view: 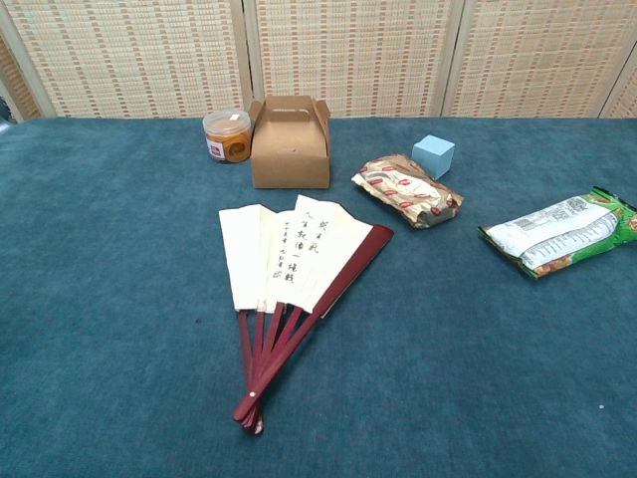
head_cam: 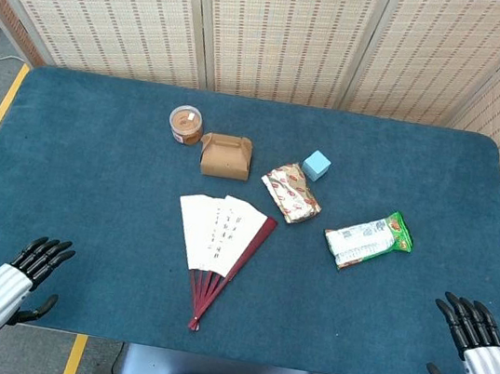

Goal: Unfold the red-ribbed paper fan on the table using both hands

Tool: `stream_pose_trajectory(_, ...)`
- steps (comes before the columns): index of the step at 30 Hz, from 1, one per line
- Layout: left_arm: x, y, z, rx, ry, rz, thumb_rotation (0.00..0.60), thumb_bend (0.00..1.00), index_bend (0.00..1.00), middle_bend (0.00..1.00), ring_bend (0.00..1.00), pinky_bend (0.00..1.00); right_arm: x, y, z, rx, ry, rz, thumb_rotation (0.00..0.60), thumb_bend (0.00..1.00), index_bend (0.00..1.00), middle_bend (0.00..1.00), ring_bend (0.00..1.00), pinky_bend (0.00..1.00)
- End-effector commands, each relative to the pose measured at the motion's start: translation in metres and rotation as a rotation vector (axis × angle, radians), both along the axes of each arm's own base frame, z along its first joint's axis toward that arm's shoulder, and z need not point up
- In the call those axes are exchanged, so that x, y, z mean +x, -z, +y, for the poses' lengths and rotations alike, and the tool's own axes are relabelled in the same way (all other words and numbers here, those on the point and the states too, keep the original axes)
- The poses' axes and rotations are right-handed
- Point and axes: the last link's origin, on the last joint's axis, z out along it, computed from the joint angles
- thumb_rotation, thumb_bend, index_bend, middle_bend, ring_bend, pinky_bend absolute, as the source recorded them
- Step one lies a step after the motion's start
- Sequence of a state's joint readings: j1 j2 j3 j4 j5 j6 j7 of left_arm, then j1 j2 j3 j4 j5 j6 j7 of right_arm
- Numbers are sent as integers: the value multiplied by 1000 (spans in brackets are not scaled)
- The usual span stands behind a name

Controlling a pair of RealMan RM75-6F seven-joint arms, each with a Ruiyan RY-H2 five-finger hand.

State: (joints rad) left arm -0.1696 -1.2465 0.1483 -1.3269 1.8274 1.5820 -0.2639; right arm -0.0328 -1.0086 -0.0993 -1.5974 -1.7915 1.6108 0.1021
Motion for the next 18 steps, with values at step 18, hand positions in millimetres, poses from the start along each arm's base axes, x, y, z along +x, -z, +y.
stream_pose_trajectory(18, -16, 13, 28, 6, -97, -14, 600, 444, 1, 0, 0, 23, 94, 125, -85, 67, -329, 34, 600, 115, 270, 0, 0, 0)
